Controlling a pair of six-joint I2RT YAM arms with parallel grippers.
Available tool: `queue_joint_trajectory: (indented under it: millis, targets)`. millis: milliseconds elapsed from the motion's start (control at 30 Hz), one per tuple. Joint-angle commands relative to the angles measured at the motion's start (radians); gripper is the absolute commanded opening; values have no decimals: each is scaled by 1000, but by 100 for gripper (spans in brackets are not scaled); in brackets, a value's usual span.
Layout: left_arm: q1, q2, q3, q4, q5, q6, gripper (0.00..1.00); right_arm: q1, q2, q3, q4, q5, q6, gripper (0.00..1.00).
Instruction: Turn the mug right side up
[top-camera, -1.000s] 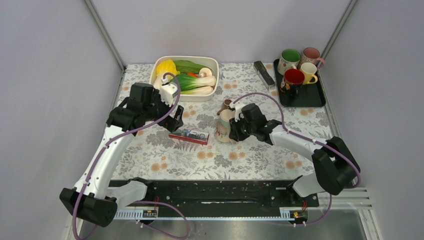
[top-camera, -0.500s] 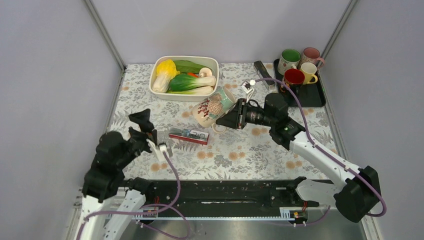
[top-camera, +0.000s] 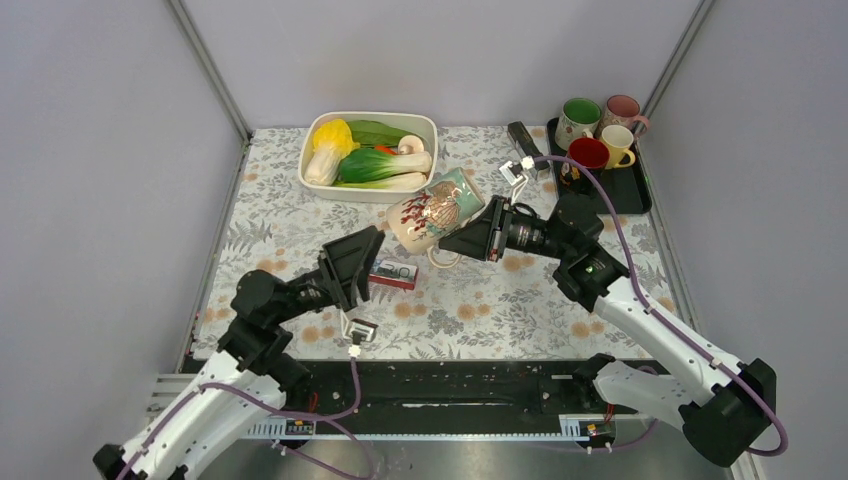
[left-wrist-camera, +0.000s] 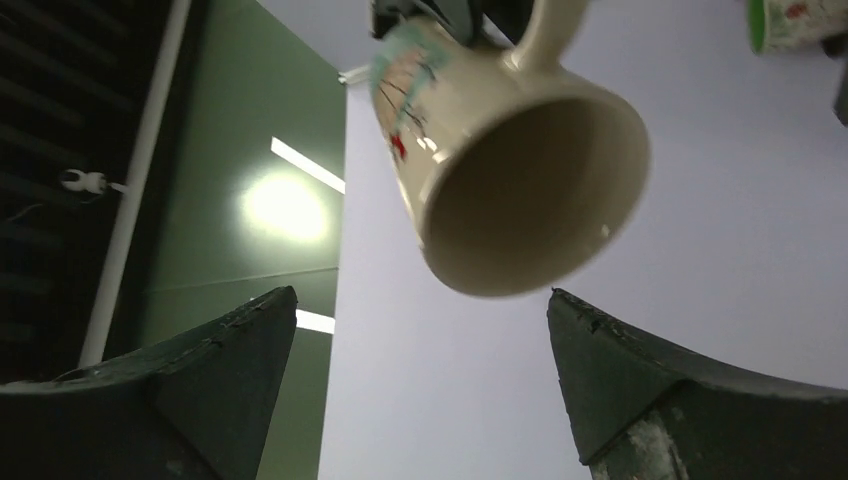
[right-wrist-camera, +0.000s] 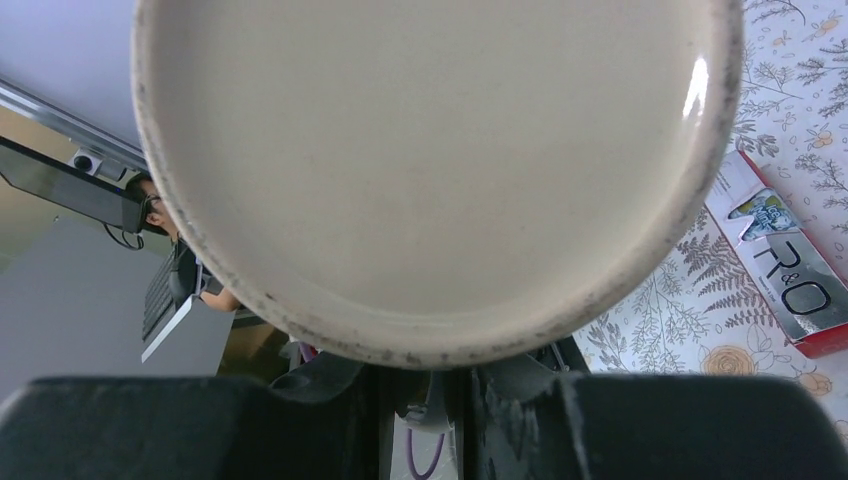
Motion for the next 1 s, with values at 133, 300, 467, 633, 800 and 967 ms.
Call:
queue_joint_trajectory:
  millis: [133, 300, 467, 633, 800, 967]
  targets:
    - [-163, 86, 78, 138, -105, 44, 94, -1, -21, 97, 157, -3, 16, 0]
    - [-164, 166, 118, 199, -194, 46, 82, 7, -14, 94, 163, -12, 31, 0]
    - [-165, 243, 178, 236, -219, 45, 71, 11, 11, 90, 178, -35, 55, 0]
    - [-170, 259, 186, 160, -174, 101, 52, 12, 42, 93, 224, -50, 91, 0]
    - [-172, 258, 190, 68, -148, 128, 19, 13, 60, 91, 228, -53, 94, 0]
    - [-174, 261, 215, -64, -242, 106, 0, 1, 81, 97, 153, -49, 60, 19]
